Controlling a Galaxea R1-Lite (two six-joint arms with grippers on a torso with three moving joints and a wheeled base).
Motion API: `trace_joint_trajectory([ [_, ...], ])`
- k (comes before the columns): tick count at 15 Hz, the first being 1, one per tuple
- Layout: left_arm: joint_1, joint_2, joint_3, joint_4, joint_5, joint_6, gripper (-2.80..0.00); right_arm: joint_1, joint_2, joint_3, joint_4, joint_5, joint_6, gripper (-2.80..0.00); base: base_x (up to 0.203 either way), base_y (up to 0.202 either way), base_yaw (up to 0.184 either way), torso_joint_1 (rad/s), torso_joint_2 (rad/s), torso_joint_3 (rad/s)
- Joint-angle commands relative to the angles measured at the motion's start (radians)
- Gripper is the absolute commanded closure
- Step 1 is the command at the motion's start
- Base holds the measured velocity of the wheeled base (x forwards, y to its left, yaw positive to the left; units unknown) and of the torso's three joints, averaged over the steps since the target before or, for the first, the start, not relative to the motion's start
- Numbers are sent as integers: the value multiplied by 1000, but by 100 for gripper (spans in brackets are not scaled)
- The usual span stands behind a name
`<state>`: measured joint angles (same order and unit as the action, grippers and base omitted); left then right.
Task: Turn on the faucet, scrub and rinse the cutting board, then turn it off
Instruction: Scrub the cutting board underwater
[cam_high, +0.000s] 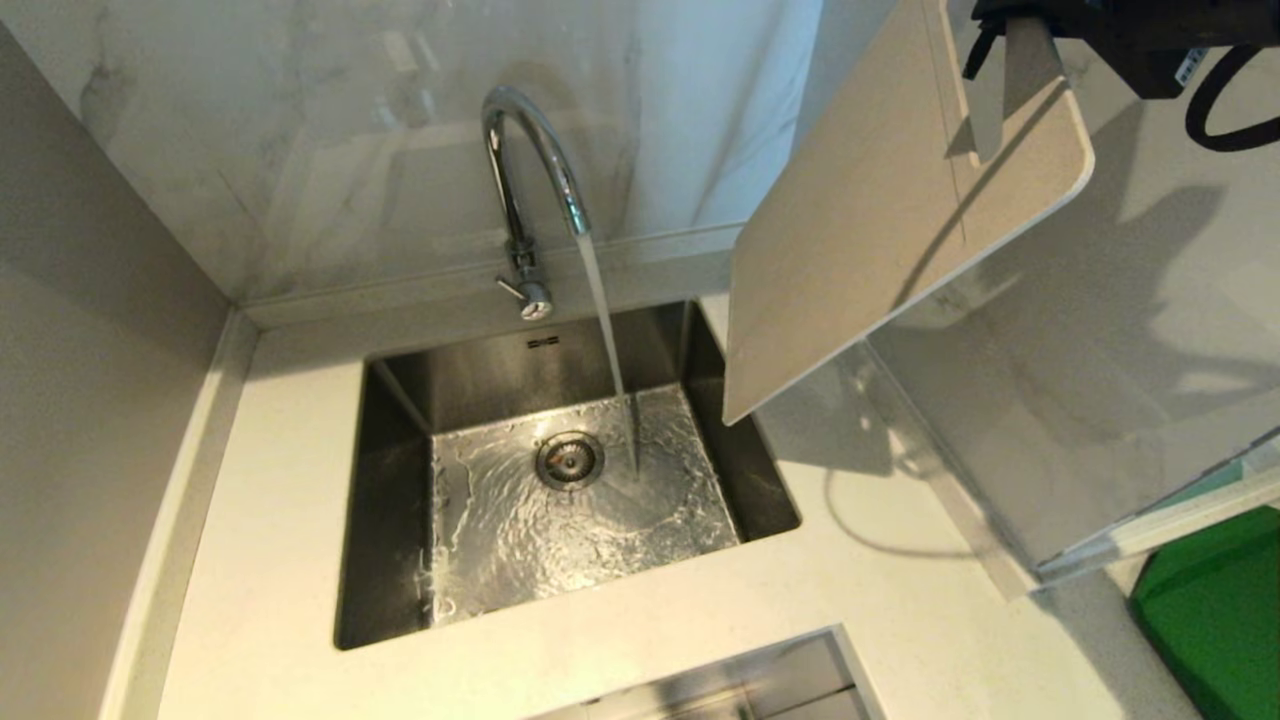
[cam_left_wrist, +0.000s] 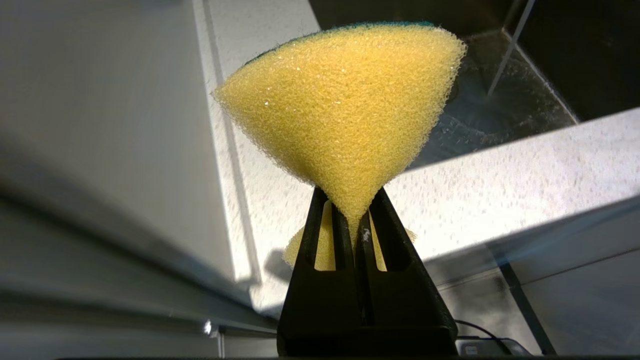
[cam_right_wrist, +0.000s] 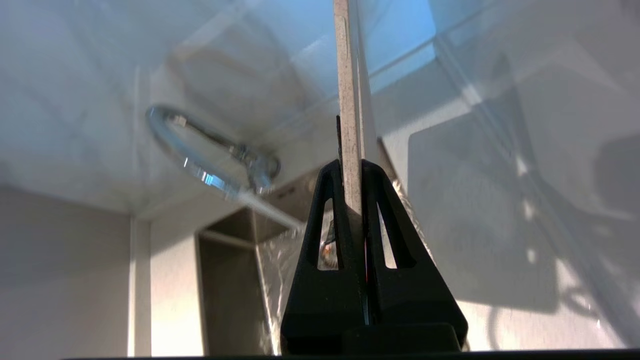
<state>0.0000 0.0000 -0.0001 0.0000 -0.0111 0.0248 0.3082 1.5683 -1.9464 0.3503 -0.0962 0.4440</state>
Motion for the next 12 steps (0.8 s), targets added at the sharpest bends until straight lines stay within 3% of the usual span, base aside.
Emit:
trace_joint_trajectory([
  [1, 0, 2, 2, 0, 0, 1, 0, 0, 2, 0, 3, 0, 2, 0, 213, 0, -20, 6, 2, 5],
  [4, 0, 2, 2, 0, 0, 0, 0, 0, 2, 0, 3, 0, 6, 0, 152, 0, -6, 3, 5, 0],
  [9, 0, 2, 2, -2, 3, -13, 0, 2, 4, 0, 5, 0, 35, 0, 0, 0, 0, 0, 0, 0],
  [12, 0, 2, 2, -2, 3, -13, 0, 6, 31, 0, 2, 0, 109, 0, 0, 0, 0, 0, 0, 0],
])
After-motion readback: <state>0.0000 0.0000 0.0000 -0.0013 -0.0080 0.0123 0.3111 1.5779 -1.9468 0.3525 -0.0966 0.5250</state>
